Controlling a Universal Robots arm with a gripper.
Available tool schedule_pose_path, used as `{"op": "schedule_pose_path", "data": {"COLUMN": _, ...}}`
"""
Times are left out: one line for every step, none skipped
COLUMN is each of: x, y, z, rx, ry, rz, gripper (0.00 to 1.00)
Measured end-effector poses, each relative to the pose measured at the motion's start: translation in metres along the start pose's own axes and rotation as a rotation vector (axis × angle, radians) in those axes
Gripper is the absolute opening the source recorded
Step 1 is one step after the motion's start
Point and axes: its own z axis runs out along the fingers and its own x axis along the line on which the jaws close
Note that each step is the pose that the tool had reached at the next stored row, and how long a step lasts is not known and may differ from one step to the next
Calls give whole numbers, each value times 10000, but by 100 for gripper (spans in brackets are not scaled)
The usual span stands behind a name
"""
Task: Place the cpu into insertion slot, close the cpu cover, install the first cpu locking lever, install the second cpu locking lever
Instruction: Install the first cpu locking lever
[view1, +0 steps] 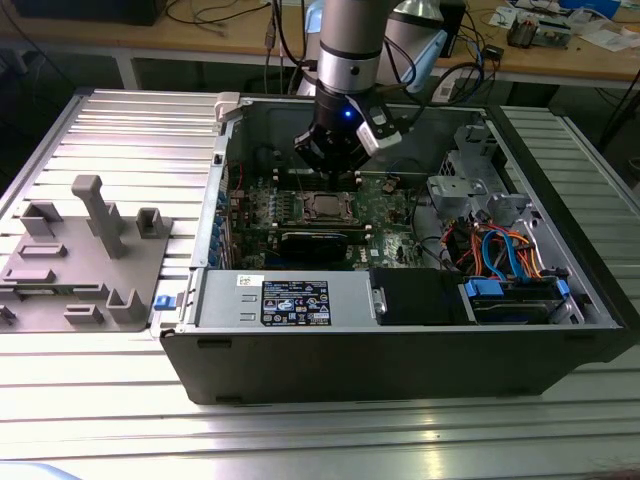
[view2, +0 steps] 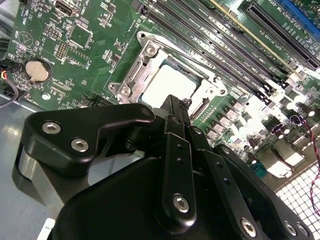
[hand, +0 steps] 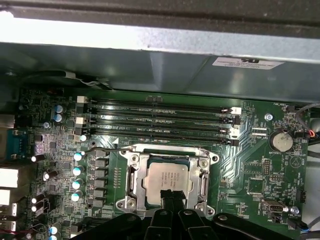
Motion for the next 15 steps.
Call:
{"op": "schedule_pose_path", "data": {"x": 1, "y": 0, "z": 0, "rx": 0, "ry": 0, "rz": 0, "gripper": 11}}
{"op": "schedule_pose_path", "data": {"x": 4, "y": 0, "z": 0, "rx": 0, "ry": 0, "rz": 0, "gripper": 11}}
{"op": "schedule_pose_path", "data": {"x": 6, "y": 0, "z": 0, "rx": 0, "ry": 0, "rz": 0, "gripper": 11}}
{"op": "schedule_pose_path", "data": {"x": 8, "y": 1, "z": 0, "rx": 0, "ry": -1, "rz": 0, "gripper": 11}}
{"op": "schedule_pose_path", "data": {"x": 10, "y": 1, "z": 0, "rx": -1, "ry": 0, "rz": 0, "gripper": 11}}
{"op": "schedule_pose_path", "data": {"x": 13, "y": 1, "z": 0, "rx": 0, "ry": 0, "rz": 1, "gripper": 11}}
{"op": "schedule_pose_path", "data": {"x": 15, "y": 1, "z": 0, "rx": 0, "ry": 0, "rz": 0, "gripper": 11}}
{"op": "schedule_pose_path", "data": {"x": 16, "y": 1, "z": 0, "rx": 0, "ry": 0, "rz": -1, "gripper": 11}}
{"op": "schedule_pose_path", "data": {"x": 18, "y": 1, "z": 0, "rx": 0, "ry": 0, "rz": 0, "gripper": 11}}
{"op": "schedule_pose_path", "data": {"x": 21, "y": 2, "z": 0, "rx": 0, "ry": 0, "rz": -1, "gripper": 11}}
{"op": "schedule_pose_path", "data": {"x": 40, "y": 3, "z": 0, "rx": 0, "ry": 0, "rz": 1, "gripper": 11}}
{"op": "schedule_pose_path", "data": {"x": 54, "y": 4, "z": 1, "rx": 0, "ry": 0, "rz": 0, "gripper": 11}}
{"op": "schedule_pose_path", "data": {"x": 63, "y": 4, "z": 1, "rx": 0, "ry": 0, "rz": 0, "gripper": 11}}
{"op": "schedule_pose_path", "data": {"x": 65, "y": 4, "z": 1, "rx": 0, "ry": 0, "rz": 0, "gripper": 11}}
{"op": "schedule_pose_path", "data": {"x": 66, "y": 4, "z": 1, "rx": 0, "ry": 0, "rz": -1, "gripper": 11}}
